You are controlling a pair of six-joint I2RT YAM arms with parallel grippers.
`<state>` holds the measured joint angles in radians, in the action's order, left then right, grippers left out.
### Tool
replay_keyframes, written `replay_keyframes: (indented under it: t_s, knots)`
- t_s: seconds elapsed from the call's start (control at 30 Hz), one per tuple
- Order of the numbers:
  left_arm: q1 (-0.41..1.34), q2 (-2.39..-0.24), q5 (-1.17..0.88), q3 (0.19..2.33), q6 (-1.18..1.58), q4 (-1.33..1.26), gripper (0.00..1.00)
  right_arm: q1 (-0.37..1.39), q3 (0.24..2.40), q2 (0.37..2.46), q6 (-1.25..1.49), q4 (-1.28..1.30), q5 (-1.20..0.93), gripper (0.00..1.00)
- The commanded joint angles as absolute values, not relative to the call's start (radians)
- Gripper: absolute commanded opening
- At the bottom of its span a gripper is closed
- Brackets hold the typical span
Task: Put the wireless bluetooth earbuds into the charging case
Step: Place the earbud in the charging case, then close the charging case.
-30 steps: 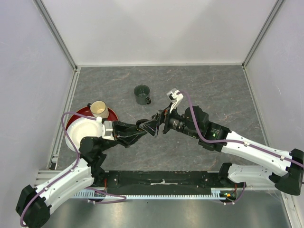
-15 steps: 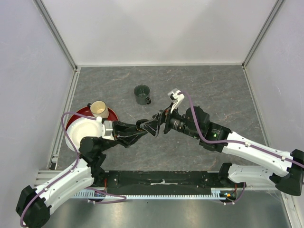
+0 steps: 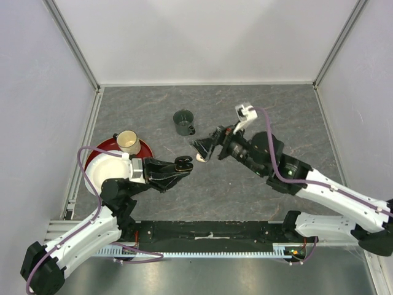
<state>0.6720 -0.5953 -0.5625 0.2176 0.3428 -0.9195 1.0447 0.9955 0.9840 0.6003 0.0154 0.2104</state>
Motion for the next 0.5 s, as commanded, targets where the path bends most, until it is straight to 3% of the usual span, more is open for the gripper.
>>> replay_keyframes:
  t_s: [0.0, 0.47]
  knots:
    - [0.672, -0.598, -0.644, 0.229, 0.374, -0.994, 0.02, 1.032, 1.269, 1.123, 0.624, 0.286, 0.252, 0.98]
    - [0.672, -0.6, -0.693, 0.268, 0.359, -0.936, 0.02, 1.017, 1.329, 1.25, 0.598, 0.433, 0.08, 0.98]
